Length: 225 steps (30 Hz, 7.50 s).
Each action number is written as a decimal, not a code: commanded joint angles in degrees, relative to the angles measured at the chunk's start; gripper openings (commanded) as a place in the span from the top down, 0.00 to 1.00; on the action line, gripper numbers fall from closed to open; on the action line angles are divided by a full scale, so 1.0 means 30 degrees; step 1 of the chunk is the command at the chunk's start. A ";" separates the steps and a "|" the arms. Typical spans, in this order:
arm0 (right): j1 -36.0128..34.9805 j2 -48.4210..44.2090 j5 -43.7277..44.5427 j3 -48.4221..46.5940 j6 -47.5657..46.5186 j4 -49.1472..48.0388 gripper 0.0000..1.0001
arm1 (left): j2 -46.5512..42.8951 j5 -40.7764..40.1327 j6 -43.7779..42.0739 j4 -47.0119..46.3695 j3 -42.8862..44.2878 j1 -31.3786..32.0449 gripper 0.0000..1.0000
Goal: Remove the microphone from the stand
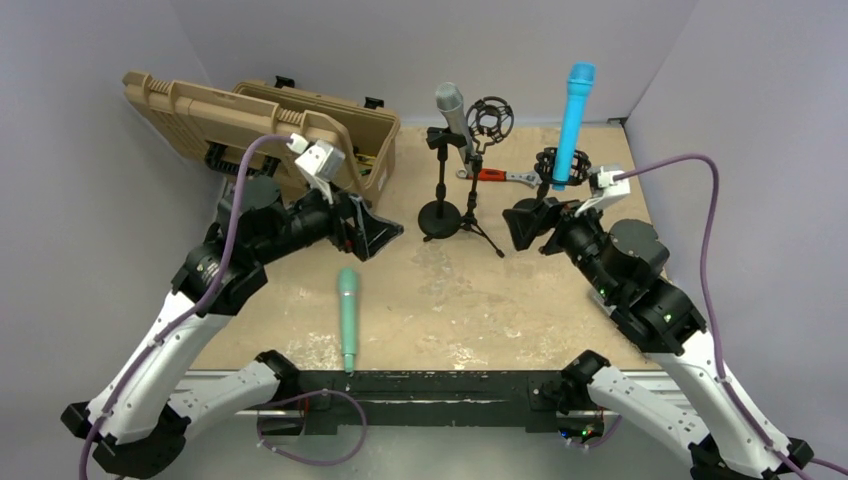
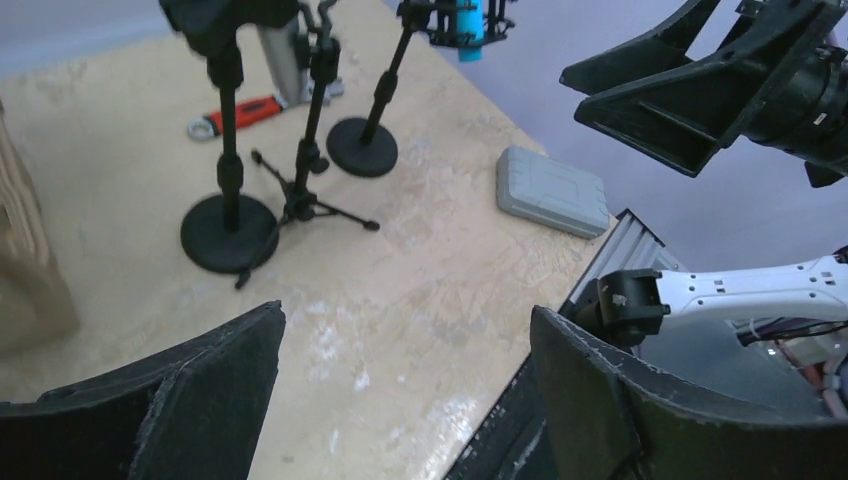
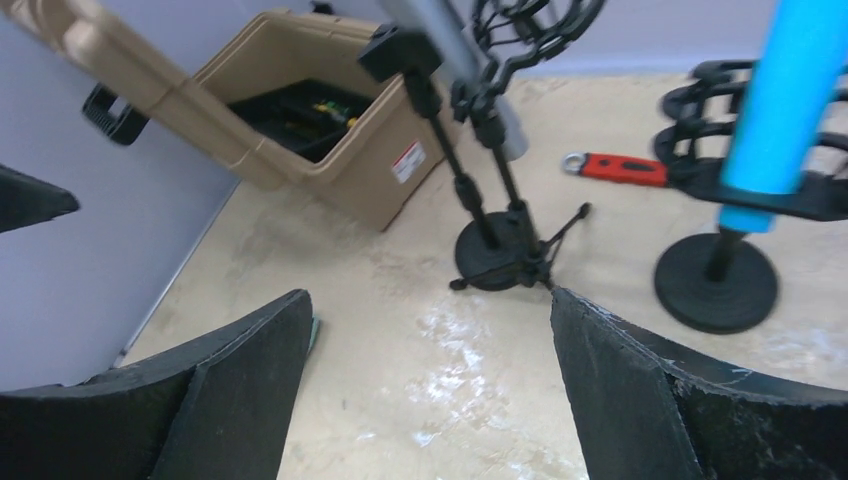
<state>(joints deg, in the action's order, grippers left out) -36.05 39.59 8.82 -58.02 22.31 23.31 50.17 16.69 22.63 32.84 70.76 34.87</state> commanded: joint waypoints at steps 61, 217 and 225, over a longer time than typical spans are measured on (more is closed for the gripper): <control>0.6477 1.4221 0.9046 -1.0199 -0.5010 -0.1929 0.86 | -0.1717 -0.3511 -0.5889 -0.4721 -0.3621 0.1741 0.13; 0.5128 0.7267 0.7584 -0.5350 -0.2781 -0.3256 0.24 | -0.3697 -1.2912 -0.4351 -0.4091 -0.4309 0.1735 0.19; 1.4839 1.0458 -0.7752 -0.6028 0.1022 -0.4348 0.14 | -0.3435 -1.2640 -0.4322 -0.4040 -0.4201 0.1740 0.19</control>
<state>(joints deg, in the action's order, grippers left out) -2.59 66.98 15.16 -73.08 18.72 13.23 39.40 -22.44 8.97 21.93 56.97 39.90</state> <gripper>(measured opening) 0.805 0.814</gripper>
